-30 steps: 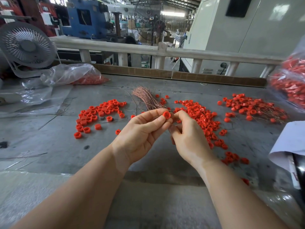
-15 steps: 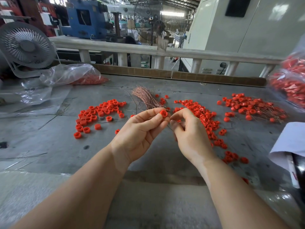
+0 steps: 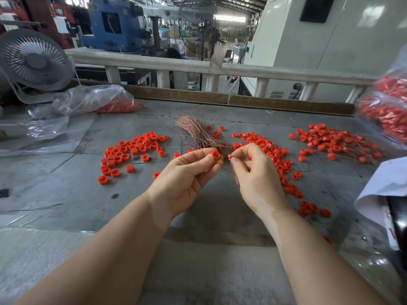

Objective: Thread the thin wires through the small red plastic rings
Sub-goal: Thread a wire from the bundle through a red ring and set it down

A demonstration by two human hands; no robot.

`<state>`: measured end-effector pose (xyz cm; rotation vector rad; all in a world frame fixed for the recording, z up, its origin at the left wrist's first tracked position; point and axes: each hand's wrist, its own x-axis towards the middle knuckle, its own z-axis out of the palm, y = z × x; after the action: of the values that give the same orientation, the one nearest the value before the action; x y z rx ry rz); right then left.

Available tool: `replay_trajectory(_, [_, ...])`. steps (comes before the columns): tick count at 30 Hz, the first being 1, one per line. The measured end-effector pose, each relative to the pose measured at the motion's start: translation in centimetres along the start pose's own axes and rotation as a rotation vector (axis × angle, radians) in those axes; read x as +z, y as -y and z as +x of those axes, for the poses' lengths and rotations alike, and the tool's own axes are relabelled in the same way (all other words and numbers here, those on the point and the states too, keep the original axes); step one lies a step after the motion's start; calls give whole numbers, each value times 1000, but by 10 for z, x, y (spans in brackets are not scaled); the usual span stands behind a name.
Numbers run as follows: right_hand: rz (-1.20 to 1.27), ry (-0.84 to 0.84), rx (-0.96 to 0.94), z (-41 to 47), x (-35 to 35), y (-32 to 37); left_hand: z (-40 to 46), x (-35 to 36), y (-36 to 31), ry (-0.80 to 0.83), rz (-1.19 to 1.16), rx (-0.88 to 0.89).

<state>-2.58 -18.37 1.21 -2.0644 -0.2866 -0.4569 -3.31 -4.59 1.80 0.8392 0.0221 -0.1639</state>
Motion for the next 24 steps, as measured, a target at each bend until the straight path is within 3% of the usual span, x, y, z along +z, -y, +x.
replay_trajectory(7, [-181, 32, 70, -2, 0, -7, 1, 0, 4, -86, 57, -29])
replay_trajectory(14, [-50, 109, 20, -2, 0, -1, 0, 0, 1, -85, 36, -18])
replay_trajectory(24, [164, 153, 90, -1, -3, 4, 2, -2, 1, -43, 51, -11])
